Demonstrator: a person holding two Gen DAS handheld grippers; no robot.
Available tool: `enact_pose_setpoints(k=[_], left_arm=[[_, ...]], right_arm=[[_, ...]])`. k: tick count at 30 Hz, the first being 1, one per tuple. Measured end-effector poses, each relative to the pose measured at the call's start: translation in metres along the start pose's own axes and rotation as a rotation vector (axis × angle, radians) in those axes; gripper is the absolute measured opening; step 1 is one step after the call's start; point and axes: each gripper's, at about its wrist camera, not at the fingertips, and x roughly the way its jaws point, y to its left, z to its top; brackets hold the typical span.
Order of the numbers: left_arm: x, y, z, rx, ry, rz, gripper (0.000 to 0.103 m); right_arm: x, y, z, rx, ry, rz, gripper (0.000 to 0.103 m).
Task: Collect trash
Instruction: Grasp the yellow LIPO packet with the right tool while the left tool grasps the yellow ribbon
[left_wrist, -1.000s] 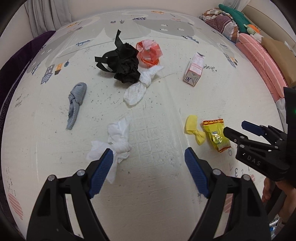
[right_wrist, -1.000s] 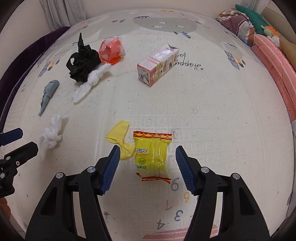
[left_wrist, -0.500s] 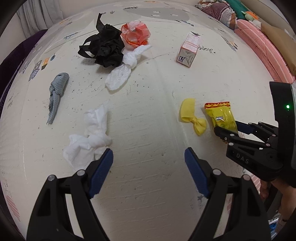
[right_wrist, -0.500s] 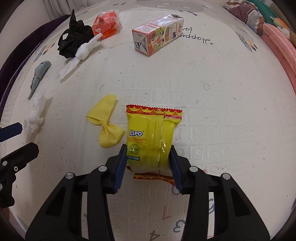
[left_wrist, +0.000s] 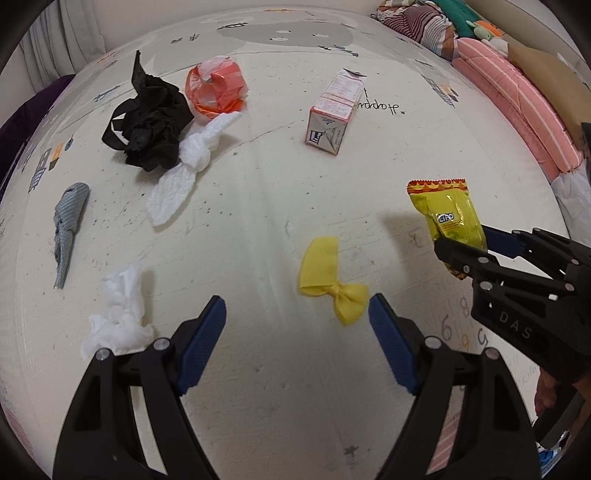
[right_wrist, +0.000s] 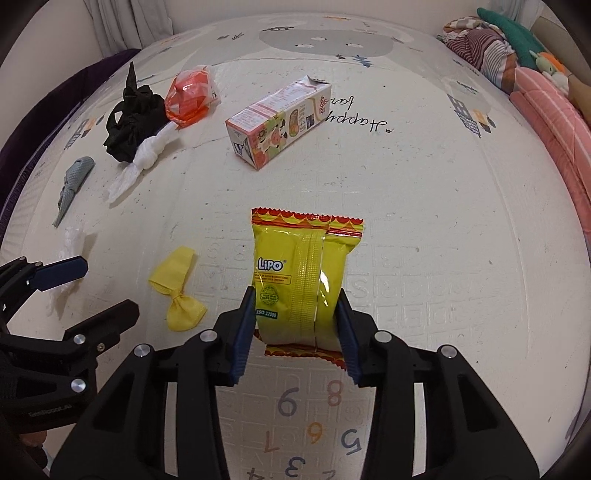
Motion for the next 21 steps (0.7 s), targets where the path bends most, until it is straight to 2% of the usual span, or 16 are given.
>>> enact_pose_setpoints(k=[9,13,16,18,19,20,21], left_arm=[[0.043,-0.017,0.01,-0.022,0.02,0.016,0.079],[0.049,-0.027,0.011,0.007,0.007,0.058,0.077],[0.054,-0.036,0.009,0.038,0.016,0.083,0.058],[0.055,-0.04,0.008,0.048,0.006,0.099,0.056],[0.054,-0.041,0.007,0.05,0.004,0.096,0.049],[0.052,-0.041,0.008,0.051,0.001,0.099,0.03],[0.051,-0.041,0.008,0.052,0.004,0.096,0.022]], right_arm=[[0.013,-0.017,-0.006,0.001,0.017,0.003,0.04],[0.015,-0.02,-0.006,-0.002,0.018,0.009,0.04],[0.015,-0.021,-0.006,-0.002,0.02,0.015,0.04],[0.014,-0.022,-0.006,0.001,0.02,0.023,0.04],[0.013,-0.022,-0.006,0.0,0.02,0.025,0.04],[0.012,-0.022,-0.006,-0.001,0.018,0.026,0.04],[0.011,-0.022,-0.005,-0.002,0.017,0.028,0.04]])
